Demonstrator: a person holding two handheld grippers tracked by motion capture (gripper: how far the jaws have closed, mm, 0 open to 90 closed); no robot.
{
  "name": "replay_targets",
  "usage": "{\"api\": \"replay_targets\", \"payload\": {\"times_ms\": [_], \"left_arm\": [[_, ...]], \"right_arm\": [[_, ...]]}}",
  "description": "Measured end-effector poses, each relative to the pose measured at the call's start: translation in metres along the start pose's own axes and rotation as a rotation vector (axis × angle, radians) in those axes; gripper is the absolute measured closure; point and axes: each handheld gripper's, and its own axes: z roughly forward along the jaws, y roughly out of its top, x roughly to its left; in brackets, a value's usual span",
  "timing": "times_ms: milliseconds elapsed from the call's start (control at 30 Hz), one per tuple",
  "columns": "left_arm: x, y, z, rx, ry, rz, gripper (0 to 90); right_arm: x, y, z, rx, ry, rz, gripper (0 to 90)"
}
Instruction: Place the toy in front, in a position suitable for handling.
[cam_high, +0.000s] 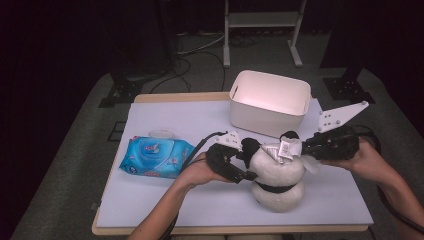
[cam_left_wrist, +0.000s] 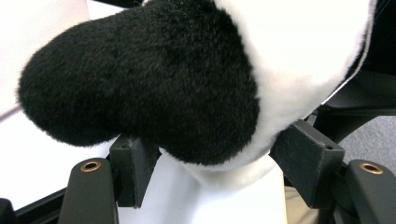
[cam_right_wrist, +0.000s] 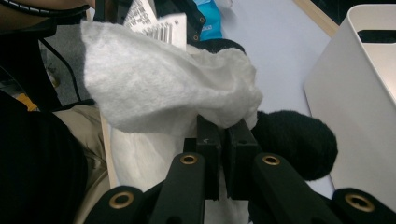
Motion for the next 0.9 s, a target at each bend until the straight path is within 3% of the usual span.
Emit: {"api": "replay_targets", "payload": {"times_ms": [367, 567, 900], "left_arm": [[-0.002, 0.008, -0.014, 0.024, 0.031, 0.029, 32.2], [-0.003, 0.008, -0.011, 0.021, 0.018, 0.026, 32.0], [-0.002, 0.005, 0.001, 0.02, -0.036, -0.007, 23.4]], "right_arm": [[0.0, 0.013, 0.01, -0.021, 0.036, -0.01, 85.6], [0.003, 0.022, 0.014, 0.001, 0.033, -0.037, 85.5], [0.004, 0.006, 0.01, 0.0, 0.04, -0.021, 85.5]]}}
